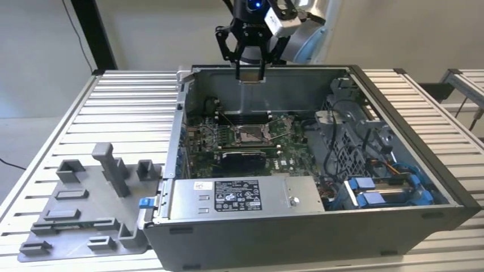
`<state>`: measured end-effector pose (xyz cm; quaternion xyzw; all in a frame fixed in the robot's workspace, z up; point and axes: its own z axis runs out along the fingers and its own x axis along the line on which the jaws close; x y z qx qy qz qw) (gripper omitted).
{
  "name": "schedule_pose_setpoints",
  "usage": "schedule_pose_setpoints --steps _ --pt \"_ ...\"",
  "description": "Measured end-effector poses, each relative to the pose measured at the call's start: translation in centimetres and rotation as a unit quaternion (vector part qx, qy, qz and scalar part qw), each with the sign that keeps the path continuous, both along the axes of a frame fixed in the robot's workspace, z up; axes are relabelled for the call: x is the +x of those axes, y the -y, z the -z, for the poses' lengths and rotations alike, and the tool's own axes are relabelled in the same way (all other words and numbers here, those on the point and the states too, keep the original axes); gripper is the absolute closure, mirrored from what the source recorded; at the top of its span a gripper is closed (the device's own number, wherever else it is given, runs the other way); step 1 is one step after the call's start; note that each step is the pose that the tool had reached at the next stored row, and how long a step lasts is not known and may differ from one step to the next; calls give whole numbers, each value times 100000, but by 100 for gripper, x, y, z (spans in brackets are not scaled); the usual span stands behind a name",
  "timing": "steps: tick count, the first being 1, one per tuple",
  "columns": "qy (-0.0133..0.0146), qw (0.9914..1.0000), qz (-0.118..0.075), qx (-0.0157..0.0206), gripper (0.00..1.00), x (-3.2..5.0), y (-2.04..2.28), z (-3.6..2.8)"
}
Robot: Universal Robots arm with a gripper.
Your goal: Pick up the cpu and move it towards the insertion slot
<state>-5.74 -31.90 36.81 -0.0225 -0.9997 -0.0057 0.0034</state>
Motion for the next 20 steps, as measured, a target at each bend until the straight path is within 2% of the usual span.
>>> schedule_pose_setpoints --steps 5,12,15,20 --pt "2 100000 110 4 100 0 -1 2" --pt "3 100000 144 10 100 1 -10 50" --pt "0 100000 168 45 100 24 -28 70" --pt "-2 100000 167 145 100 106 -73 102"
